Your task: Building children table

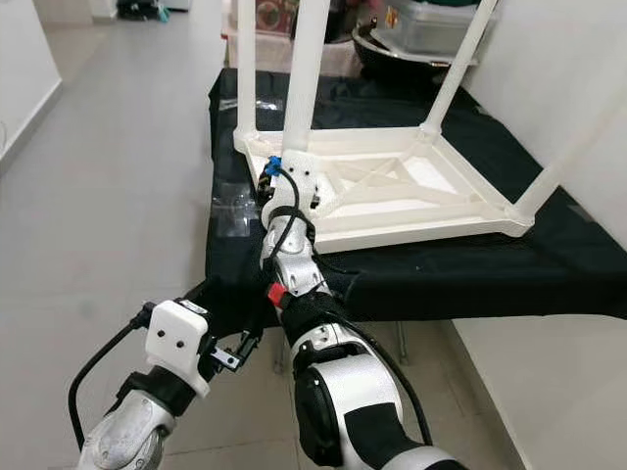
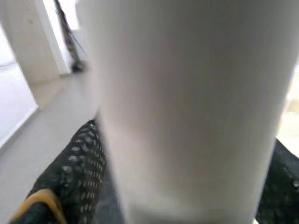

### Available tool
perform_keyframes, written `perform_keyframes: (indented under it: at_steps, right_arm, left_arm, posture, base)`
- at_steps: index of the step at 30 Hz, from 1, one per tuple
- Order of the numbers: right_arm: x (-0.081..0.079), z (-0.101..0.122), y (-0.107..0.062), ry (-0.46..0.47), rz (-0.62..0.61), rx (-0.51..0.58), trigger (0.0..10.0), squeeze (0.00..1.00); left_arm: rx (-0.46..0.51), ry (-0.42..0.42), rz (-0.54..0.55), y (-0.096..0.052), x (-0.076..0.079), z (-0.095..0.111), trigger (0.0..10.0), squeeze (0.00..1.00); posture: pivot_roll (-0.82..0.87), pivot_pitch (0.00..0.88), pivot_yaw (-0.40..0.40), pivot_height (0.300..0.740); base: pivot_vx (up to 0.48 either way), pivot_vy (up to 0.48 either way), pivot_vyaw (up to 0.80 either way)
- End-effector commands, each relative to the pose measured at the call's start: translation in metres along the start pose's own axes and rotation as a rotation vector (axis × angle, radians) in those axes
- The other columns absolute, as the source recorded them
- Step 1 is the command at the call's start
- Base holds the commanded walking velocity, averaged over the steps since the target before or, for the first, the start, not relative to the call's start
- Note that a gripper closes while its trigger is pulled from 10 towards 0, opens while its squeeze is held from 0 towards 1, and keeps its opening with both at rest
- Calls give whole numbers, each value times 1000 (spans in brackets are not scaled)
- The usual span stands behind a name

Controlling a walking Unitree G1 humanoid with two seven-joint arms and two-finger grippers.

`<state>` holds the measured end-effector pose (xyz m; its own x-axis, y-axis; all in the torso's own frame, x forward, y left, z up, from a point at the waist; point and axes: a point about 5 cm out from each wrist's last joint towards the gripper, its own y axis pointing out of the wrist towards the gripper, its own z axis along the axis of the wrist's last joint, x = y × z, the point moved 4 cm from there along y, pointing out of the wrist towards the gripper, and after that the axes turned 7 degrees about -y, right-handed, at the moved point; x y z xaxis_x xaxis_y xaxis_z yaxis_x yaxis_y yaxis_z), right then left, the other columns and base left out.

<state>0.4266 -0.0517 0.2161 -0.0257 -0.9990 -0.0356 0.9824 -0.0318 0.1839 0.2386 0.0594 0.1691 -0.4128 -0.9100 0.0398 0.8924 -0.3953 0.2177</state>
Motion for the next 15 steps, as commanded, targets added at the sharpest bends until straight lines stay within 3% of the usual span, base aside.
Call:
perform_keyframes:
  at_steps: [1, 4, 7, 15]
  right_arm:
    - [-2, 2, -5, -17, 38, 50, 10000, 0]
    - [2, 2, -11, -35, 69, 86, 10000, 0]
    - [8, -11, -34, -77, 222, 141, 10000, 0]
    - [39, -37, -68, -146, 268, 111, 10000, 0]
  left_arm:
    - [-27, -3, 6, -1, -1, -7, 10000, 0]
    - [-32, -3, 10, -1, -2, -8, 10000, 0]
    - [-50, 1, 17, 0, -5, -11, 10000, 0]
    - [-82, 8, 50, 1, -13, -17, 10000, 0]
  posture:
    - [87, 57, -125, 740]
    - [84, 57, -121, 740]
    - [77, 58, -114, 740]
    - [76, 59, -110, 740]
  base:
    - [0, 0, 0]
    - [0, 0, 0]
    - [0, 0, 0]
    - [0, 0, 0]
